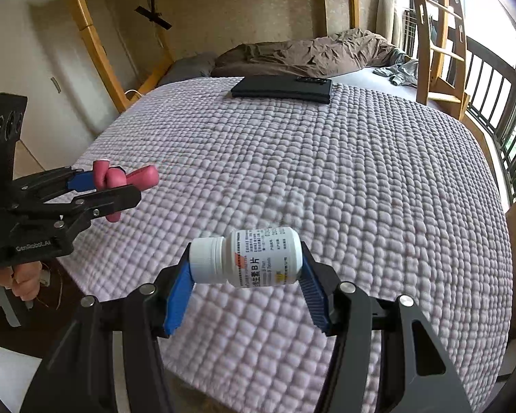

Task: Collect trash
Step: 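Carry the medicine bottle and pink toy in both tools over the white bin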

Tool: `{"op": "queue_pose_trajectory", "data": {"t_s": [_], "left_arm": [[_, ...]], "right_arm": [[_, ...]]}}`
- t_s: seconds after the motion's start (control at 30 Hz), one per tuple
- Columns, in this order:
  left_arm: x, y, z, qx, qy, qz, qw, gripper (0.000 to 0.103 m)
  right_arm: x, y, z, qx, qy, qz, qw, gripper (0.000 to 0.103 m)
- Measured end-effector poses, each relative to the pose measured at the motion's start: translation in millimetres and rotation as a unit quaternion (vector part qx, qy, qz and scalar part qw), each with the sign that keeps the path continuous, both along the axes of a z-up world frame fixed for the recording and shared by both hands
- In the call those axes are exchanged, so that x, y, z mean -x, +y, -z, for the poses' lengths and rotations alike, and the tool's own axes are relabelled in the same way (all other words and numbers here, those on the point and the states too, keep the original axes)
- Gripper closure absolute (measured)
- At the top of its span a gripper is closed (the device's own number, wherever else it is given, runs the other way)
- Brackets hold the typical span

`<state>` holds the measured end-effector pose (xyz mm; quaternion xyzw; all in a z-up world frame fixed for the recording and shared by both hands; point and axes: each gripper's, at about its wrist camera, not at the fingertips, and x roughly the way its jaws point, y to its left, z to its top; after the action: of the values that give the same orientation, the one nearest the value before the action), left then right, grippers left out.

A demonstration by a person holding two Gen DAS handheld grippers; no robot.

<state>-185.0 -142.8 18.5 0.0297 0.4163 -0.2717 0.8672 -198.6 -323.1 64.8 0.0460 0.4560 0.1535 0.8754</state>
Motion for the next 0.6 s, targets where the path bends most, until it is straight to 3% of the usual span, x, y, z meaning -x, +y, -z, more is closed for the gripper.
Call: {"op": "queue_pose_trajectory", "data": {"t_s": [0.6], "left_arm": [[73.2, 18.1, -5.9, 0.016, 0.017, 0.066, 0.9976, 0.048]], "right_arm": [[71.3, 7.0, -5.0, -0.033, 0.012, -0.058, 0.998, 0.047]]}}
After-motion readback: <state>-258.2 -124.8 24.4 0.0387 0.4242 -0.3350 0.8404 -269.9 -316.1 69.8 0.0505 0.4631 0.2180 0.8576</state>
